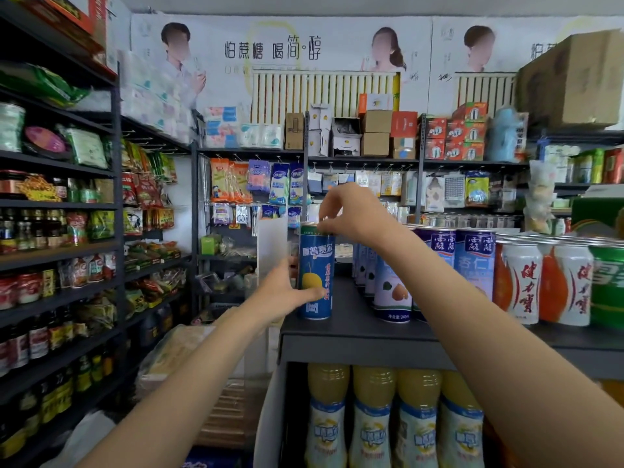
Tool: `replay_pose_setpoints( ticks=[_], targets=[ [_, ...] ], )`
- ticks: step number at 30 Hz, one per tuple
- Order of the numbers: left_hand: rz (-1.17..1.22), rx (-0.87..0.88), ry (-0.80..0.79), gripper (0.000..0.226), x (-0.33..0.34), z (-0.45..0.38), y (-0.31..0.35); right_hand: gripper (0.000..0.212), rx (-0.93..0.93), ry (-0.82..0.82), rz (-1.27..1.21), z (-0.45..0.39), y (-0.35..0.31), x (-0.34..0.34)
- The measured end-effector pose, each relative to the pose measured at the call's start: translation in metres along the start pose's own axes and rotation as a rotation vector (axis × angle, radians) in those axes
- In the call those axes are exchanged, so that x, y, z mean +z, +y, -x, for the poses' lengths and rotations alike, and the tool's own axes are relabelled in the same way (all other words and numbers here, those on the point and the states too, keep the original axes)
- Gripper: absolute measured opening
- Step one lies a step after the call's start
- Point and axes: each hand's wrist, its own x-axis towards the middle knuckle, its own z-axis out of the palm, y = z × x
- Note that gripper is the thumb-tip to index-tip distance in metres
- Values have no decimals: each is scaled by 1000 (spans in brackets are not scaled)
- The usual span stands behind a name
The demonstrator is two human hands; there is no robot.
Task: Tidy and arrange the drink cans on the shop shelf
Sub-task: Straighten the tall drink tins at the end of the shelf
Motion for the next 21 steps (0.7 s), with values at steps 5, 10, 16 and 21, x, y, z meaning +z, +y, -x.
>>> replay_pose_setpoints(
  ticks=[5,10,16,21],
  targets=[
    [-64,18,53,64,8,3,-5,11,53,425,10,45,25,-18],
    [-25,17,6,75,10,8,-5,4,179,372,-21,88,46,6],
    [27,30,3,80,9,7,-8,35,198,118,-62,78,28,45],
    [4,60,-53,78,9,6,-5,43,269,48,-208,66,22,72]
  ],
)
